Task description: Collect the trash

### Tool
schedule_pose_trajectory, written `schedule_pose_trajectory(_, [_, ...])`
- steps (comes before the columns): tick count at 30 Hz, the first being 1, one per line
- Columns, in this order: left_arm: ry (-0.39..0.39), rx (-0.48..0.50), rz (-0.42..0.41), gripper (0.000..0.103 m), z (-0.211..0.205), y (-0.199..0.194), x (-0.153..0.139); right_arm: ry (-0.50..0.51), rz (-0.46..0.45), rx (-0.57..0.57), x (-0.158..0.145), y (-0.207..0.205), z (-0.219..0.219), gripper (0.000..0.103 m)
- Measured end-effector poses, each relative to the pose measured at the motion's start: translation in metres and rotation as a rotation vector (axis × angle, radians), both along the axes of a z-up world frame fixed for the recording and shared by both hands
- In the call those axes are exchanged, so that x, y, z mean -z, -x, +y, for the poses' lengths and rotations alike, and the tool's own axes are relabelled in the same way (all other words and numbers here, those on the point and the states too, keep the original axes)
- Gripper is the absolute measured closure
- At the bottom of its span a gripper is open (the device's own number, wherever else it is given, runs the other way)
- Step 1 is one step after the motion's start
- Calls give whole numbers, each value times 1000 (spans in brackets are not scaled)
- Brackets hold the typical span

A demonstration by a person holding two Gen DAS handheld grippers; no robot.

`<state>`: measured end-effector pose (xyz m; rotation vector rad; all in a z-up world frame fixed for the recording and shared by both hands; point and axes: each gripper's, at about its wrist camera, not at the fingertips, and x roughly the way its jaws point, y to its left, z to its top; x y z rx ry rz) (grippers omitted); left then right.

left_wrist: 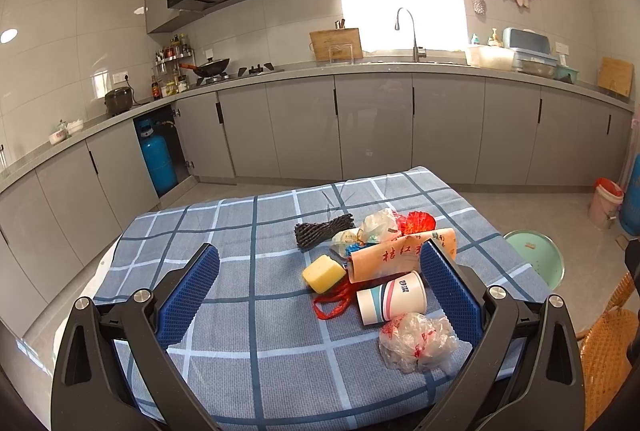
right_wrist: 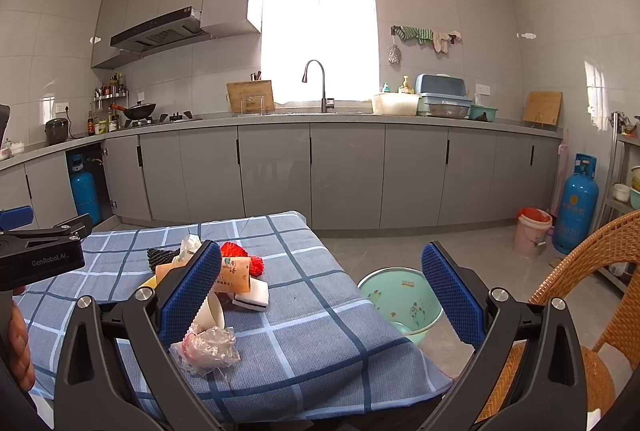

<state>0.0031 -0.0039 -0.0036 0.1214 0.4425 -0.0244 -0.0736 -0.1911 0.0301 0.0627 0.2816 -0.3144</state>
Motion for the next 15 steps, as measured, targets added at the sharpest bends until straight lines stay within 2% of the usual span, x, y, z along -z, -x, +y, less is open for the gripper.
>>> schedule_pose_trajectory(15, [-1, -2, 0, 4, 1, -1, 3, -4, 1, -1, 3, 0, 0, 5])
